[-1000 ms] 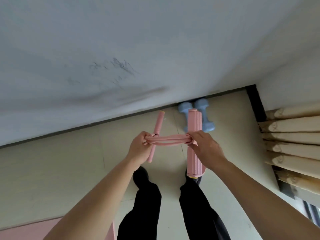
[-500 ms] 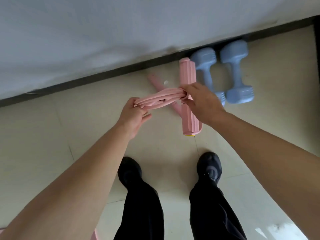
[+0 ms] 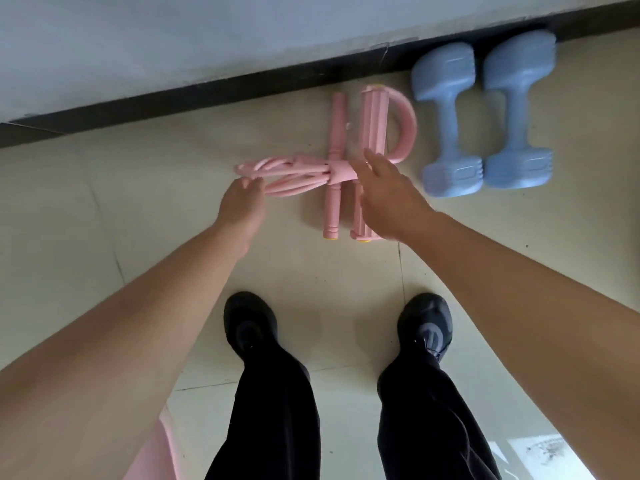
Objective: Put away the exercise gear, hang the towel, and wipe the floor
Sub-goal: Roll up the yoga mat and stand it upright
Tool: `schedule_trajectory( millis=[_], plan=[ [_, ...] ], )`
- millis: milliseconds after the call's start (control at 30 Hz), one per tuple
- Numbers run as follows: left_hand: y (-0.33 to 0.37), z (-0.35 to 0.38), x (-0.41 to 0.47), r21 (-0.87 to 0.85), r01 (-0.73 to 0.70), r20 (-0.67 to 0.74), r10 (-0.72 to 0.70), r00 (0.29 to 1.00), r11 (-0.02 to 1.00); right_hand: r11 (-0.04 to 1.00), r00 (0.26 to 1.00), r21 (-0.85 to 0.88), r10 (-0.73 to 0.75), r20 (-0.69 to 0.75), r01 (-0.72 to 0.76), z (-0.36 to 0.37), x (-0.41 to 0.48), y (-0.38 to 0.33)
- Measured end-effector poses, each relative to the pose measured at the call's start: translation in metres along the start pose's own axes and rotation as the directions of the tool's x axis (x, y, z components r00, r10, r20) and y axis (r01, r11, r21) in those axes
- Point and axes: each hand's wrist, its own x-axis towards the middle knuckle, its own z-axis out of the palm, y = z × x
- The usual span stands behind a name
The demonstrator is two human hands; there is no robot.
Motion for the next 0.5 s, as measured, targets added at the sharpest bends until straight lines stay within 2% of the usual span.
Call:
schedule_trajectory(
  millis=[100,200,333,400,500],
  plan=[
    [0.003,-0.015,-0.034,0.33,-0.272,0.026,0.279,0.96,0.904,0.998,0.992,-0.01,0.053,-0.114,-0.054,-0.03,-0.026,0.004],
    [0.017,-0.039,-0.078,0.564,-0.446,0.028,0.524,0.851,0.695,0.994,0.949,0.007,0.104,-0.299,-0.107,-0.081,-0.061,-0.008],
    [0.077,-0.085,-0.161,0.713,-0.533,-0.017,0.77,0.637,0.456,0.998,0.866,-0.028,0.033,-0.498,-0.054,-0.174,-0.117,-0.035],
    [0.114,-0.117,-0.212,0.744,-0.538,-0.052,0.837,0.544,0.397,0.997,0.805,-0.076,-0.051,-0.592,0.007,-0.228,-0.15,-0.057],
    [0.17,-0.172,-0.296,0.775,-0.506,-0.141,0.884,0.445,0.378,0.982,0.691,-0.162,-0.181,-0.7,0.093,-0.313,-0.204,-0.101]
  ],
)
